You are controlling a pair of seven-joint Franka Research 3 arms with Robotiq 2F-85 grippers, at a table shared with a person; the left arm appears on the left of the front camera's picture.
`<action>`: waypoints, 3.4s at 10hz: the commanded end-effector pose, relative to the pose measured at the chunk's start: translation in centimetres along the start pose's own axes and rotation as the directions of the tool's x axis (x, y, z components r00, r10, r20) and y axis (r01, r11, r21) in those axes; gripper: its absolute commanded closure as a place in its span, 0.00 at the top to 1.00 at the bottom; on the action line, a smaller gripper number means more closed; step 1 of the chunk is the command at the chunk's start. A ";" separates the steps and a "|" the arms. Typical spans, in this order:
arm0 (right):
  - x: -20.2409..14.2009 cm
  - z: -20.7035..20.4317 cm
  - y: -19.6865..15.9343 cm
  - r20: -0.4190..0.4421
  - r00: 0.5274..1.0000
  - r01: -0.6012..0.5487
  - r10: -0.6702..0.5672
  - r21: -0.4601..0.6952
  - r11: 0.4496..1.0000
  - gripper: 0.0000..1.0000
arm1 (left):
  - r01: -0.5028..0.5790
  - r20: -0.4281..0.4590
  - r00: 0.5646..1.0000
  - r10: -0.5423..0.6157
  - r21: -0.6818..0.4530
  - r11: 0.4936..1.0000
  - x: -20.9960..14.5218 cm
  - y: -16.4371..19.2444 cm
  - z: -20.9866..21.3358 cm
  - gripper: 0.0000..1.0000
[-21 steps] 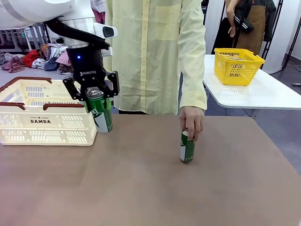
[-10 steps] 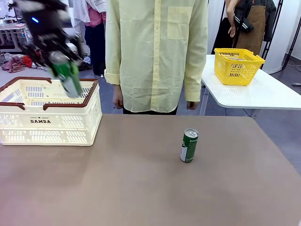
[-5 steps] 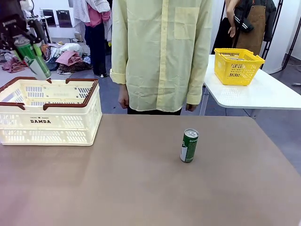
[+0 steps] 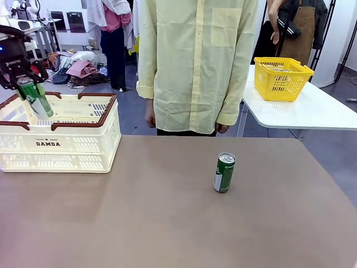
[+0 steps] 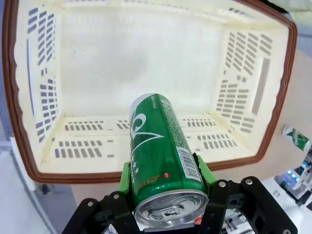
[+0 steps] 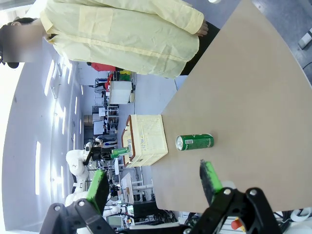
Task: Place the drinks into the Shopping basket.
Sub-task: Pick up one drink and place it into the Shopping basket.
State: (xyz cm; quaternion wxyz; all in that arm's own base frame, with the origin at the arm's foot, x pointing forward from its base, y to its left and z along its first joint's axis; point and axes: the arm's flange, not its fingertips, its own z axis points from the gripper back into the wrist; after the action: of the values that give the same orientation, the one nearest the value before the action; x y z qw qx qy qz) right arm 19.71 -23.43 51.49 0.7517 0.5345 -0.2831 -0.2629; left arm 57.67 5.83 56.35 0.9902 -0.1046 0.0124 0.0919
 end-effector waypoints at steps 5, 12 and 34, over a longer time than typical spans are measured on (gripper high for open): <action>0.2 -0.1 0.0 0.006 1.000 -0.025 0.024 0.027 0.999 1.00 | 0.000 0.000 1.000 0.000 0.000 1.000 0.0 0.0 0.0 0.00; 0.2 -0.1 0.0 0.006 1.000 -0.025 0.024 0.027 0.999 1.00 | 0.089 -0.032 0.996 -0.085 0.164 0.982 4.3 1.9 -6.4 0.00; 0.2 -0.1 0.0 0.006 1.000 -0.025 0.024 0.027 0.999 1.00 | 0.476 0.257 0.879 -0.402 -0.419 0.773 -3.1 -1.9 6.1 1.00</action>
State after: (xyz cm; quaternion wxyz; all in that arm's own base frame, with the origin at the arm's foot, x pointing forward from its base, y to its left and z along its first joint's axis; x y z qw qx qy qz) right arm 19.75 -23.38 51.49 0.7523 0.5342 -0.2824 -0.2624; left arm 57.86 3.86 65.53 0.9483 -0.2781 -0.1419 -0.0579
